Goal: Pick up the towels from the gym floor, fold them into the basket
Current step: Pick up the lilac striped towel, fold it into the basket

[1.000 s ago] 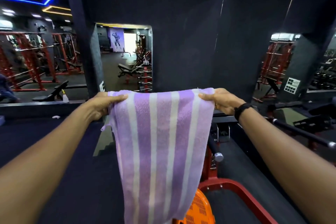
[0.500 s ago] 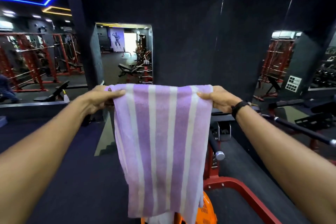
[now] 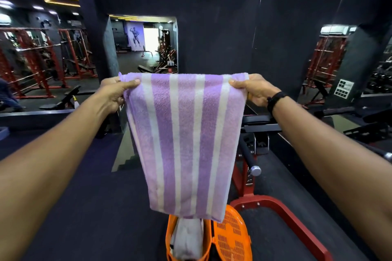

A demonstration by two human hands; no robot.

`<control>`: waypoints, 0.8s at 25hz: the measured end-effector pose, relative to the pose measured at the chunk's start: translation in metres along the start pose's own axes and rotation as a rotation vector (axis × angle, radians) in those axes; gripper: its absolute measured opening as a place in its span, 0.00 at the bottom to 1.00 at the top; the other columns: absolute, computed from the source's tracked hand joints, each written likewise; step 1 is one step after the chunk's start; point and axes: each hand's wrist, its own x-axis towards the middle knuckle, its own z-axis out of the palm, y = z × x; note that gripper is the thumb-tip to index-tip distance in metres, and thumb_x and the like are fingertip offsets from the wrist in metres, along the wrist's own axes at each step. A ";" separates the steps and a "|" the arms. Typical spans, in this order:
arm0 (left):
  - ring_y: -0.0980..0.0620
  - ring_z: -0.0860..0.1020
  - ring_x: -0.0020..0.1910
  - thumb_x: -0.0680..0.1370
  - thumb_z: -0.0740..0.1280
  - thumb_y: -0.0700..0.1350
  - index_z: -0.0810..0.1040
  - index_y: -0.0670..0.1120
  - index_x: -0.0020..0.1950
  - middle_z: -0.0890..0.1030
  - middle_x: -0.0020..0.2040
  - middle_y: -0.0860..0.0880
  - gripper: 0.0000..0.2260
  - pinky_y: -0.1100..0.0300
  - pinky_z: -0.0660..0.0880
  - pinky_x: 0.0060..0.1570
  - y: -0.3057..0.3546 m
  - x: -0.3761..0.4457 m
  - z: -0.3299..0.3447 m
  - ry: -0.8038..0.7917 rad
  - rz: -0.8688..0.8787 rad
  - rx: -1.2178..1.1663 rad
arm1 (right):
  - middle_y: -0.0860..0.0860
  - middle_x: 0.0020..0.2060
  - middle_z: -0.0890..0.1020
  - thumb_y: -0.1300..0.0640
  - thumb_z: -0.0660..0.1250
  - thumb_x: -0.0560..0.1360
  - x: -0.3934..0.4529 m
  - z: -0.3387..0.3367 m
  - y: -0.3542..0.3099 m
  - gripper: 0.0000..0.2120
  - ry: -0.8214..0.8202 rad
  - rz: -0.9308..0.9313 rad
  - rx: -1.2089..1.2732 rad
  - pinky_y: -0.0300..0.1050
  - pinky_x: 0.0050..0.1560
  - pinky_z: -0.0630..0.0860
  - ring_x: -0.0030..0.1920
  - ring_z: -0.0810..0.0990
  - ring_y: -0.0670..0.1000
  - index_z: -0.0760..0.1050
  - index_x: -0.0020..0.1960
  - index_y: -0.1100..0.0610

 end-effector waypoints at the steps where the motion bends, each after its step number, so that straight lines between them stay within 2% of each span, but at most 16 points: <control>1: 0.56 0.78 0.33 0.70 0.74 0.37 0.77 0.48 0.39 0.82 0.28 0.55 0.08 0.62 0.74 0.33 0.000 0.001 0.001 0.009 0.009 -0.043 | 0.53 0.44 0.84 0.66 0.72 0.72 0.000 0.000 -0.004 0.07 0.002 -0.015 -0.006 0.43 0.48 0.81 0.45 0.83 0.50 0.79 0.49 0.62; 3: 0.53 0.78 0.35 0.69 0.72 0.31 0.76 0.47 0.37 0.82 0.30 0.53 0.12 0.56 0.76 0.41 0.003 0.000 0.002 0.007 0.038 -0.146 | 0.52 0.43 0.84 0.67 0.72 0.72 0.001 -0.002 -0.009 0.07 0.007 -0.044 -0.001 0.41 0.47 0.80 0.44 0.83 0.49 0.79 0.49 0.61; 5: 0.51 0.79 0.39 0.67 0.70 0.27 0.75 0.47 0.37 0.81 0.36 0.49 0.15 0.52 0.77 0.51 0.007 0.000 0.004 0.002 0.054 -0.227 | 0.49 0.39 0.85 0.66 0.72 0.72 0.000 -0.002 -0.013 0.06 0.009 -0.067 0.018 0.40 0.45 0.80 0.42 0.84 0.47 0.79 0.48 0.59; 7: 0.49 0.79 0.44 0.67 0.69 0.27 0.75 0.47 0.40 0.80 0.41 0.47 0.15 0.51 0.76 0.56 0.011 -0.001 0.005 -0.018 0.063 -0.285 | 0.49 0.40 0.85 0.60 0.72 0.73 -0.002 -0.001 -0.017 0.03 0.006 -0.073 0.072 0.40 0.44 0.80 0.42 0.84 0.46 0.79 0.47 0.58; 9: 0.50 0.79 0.43 0.68 0.69 0.28 0.75 0.48 0.41 0.80 0.41 0.48 0.14 0.55 0.77 0.51 0.015 -0.004 0.007 -0.052 0.088 -0.325 | 0.50 0.41 0.84 0.55 0.71 0.74 -0.004 0.001 -0.020 0.06 0.028 -0.098 0.148 0.39 0.42 0.79 0.40 0.83 0.45 0.79 0.45 0.58; 12: 0.57 0.79 0.36 0.73 0.70 0.35 0.72 0.50 0.42 0.82 0.34 0.54 0.11 0.62 0.79 0.40 0.021 -0.010 0.011 -0.080 0.117 -0.422 | 0.53 0.43 0.81 0.62 0.72 0.72 -0.002 0.000 -0.020 0.07 0.109 -0.150 0.221 0.39 0.40 0.79 0.39 0.82 0.46 0.76 0.48 0.59; 15: 0.57 0.79 0.38 0.73 0.70 0.33 0.77 0.51 0.48 0.82 0.41 0.54 0.13 0.64 0.79 0.40 0.023 -0.013 0.010 -0.050 0.119 -0.371 | 0.53 0.54 0.76 0.69 0.72 0.69 0.001 -0.004 -0.021 0.21 0.138 -0.156 0.198 0.42 0.49 0.79 0.49 0.80 0.49 0.71 0.58 0.56; 17: 0.57 0.79 0.40 0.71 0.68 0.29 0.78 0.51 0.49 0.81 0.47 0.54 0.17 0.63 0.78 0.42 0.021 -0.014 0.009 -0.068 0.135 -0.297 | 0.53 0.58 0.75 0.70 0.70 0.69 0.001 -0.007 -0.022 0.22 0.101 -0.144 0.171 0.41 0.51 0.79 0.52 0.79 0.50 0.73 0.60 0.55; 18: 0.56 0.79 0.40 0.70 0.68 0.28 0.78 0.51 0.49 0.81 0.47 0.54 0.18 0.62 0.78 0.43 0.020 -0.015 0.008 -0.068 0.144 -0.267 | 0.55 0.56 0.77 0.71 0.70 0.70 0.000 -0.008 -0.022 0.22 0.072 -0.148 0.167 0.40 0.49 0.78 0.50 0.79 0.50 0.75 0.61 0.57; 20: 0.57 0.79 0.37 0.69 0.71 0.28 0.78 0.49 0.46 0.82 0.40 0.54 0.16 0.63 0.79 0.42 0.019 -0.017 0.005 -0.054 0.175 -0.177 | 0.55 0.48 0.81 0.73 0.70 0.69 -0.003 -0.010 -0.021 0.22 0.061 -0.185 0.073 0.38 0.46 0.78 0.45 0.80 0.48 0.76 0.61 0.63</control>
